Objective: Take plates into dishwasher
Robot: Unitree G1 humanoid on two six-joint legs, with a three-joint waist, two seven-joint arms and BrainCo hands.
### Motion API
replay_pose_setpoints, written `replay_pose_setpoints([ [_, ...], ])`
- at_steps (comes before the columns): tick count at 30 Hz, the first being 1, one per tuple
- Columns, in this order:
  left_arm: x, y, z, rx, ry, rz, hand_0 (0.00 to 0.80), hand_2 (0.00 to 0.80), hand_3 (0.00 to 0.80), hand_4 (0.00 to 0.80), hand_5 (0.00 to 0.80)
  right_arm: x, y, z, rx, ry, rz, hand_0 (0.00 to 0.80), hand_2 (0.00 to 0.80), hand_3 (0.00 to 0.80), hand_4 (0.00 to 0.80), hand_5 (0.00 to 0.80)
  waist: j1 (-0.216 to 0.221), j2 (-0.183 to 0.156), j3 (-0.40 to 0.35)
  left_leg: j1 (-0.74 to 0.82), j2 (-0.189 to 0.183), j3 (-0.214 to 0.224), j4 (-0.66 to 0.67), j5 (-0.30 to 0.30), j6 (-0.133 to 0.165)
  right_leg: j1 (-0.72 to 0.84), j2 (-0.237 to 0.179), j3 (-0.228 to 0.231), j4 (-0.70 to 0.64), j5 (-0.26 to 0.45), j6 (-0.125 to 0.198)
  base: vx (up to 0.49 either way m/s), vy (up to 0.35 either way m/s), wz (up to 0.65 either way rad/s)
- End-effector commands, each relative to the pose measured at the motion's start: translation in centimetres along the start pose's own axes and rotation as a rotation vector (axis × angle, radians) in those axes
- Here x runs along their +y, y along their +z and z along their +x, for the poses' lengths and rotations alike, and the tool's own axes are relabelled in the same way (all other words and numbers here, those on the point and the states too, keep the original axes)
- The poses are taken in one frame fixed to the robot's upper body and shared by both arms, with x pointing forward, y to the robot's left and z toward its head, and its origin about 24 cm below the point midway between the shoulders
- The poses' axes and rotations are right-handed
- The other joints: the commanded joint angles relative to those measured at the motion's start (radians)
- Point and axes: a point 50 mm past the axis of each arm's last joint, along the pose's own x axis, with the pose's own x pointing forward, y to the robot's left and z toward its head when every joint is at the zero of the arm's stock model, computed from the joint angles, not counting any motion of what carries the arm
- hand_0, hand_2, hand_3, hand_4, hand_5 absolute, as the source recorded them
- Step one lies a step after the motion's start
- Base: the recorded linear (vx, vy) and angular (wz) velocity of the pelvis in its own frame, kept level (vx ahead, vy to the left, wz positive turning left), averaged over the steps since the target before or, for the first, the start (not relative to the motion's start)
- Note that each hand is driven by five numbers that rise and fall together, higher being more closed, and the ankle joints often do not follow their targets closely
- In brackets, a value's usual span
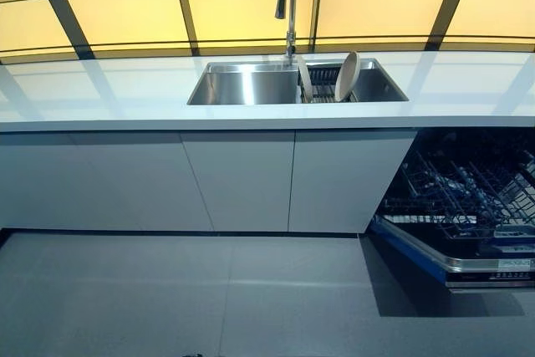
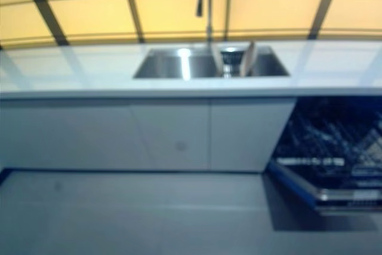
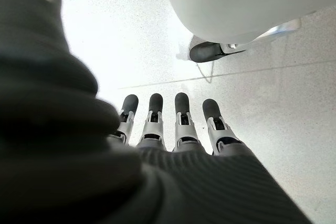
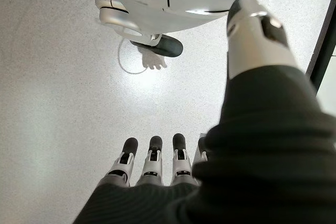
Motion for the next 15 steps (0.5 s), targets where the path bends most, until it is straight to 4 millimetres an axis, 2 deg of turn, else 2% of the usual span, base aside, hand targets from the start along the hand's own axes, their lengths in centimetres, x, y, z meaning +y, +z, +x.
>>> replay_pose_setpoints([
  [1, 1.15, 1.49, 0.01, -0.034, 0.054, -0.055, 0.0, 0.0, 0.0, 0.0, 0.0, 0.47, 1.46, 0.06, -0.011, 0.021, -0.003, 0.0, 0.0, 0.0, 0.0, 0.0, 0.0, -0.036, 0.029, -0.041, -0.12, 0.058, 0.002, 0.002, 0.094, 0.052, -0.003, 0.009, 0.059, -0.091, 0.061, 0.0, 0.0, 0.0],
  [7, 0.94, 1.52, 0.03, -0.011, 0.001, -0.077, 0.0, 0.0, 0.0, 0.0, 0.0, 0.35, 1.67, 0.08, -0.02, 0.026, 0.0, 0.0, 0.0, 0.0, 0.0, 0.0, 0.003, -0.032, 0.037, -0.046, -0.121, 0.055, 0.002, 0.006, 0.094, 0.043, -0.005, 0.002, 0.073, -0.096, 0.061, 0.0, 0.0, 0.0],
  [15, 1.11, 1.86, 0.02, -0.02, 0.029, -0.068, 0.0, 0.0, 0.0, 0.0, 0.0, 0.03, 2.29, 0.12, -0.035, 0.024, -0.016, 0.0, 0.0, 0.0, 0.0, 0.0, 0.005, -0.026, 0.044, -0.047, -0.12, 0.05, 0.002, 0.008, 0.094, 0.044, -0.006, 0.0, 0.069, -0.095, 0.059, 0.0, 0.0, 0.0],
])
